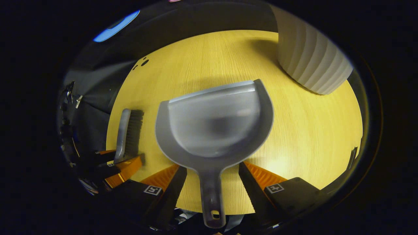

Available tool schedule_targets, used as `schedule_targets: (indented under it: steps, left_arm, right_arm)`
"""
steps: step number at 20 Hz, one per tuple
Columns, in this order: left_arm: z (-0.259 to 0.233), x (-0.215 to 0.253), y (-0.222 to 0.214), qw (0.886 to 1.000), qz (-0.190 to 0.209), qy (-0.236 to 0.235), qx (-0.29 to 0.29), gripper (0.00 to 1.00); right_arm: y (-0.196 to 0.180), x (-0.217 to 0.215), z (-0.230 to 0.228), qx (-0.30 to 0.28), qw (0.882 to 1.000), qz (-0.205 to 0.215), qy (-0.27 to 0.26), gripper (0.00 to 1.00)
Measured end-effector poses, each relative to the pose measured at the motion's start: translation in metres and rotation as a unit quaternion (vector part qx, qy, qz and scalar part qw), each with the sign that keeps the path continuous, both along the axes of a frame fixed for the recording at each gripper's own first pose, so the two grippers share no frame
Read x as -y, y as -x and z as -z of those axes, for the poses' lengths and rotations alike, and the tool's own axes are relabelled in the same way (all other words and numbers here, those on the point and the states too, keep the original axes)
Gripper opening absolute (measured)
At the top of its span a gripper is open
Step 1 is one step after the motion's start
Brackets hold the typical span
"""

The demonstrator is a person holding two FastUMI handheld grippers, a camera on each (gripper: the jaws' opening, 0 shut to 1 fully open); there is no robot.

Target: Pick up the small broom and dustpan from the desktop, sweep the trash into the dustpan with the broom, and then empty the trash into the garbage bin.

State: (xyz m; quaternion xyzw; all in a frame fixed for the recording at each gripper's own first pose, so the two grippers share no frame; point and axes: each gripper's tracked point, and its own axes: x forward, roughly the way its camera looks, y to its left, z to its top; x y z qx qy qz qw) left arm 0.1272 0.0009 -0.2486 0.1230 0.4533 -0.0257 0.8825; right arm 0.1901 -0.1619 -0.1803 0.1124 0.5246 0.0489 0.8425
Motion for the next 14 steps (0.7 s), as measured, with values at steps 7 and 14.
schedule_targets:
  steps: [7,14]
  left_arm:
    - [-0.097,0.017,0.018,0.991,0.001,0.034,0.132,0.98]
    - [-0.17,0.046,0.078,0.961,0.031,0.093,0.259,0.98]
  right_arm:
    - [-0.019,0.036,-0.112,0.164,0.986,0.027,0.021,0.99]
    - [0.011,0.053,-0.213,0.331,0.942,0.033,0.046,0.99]
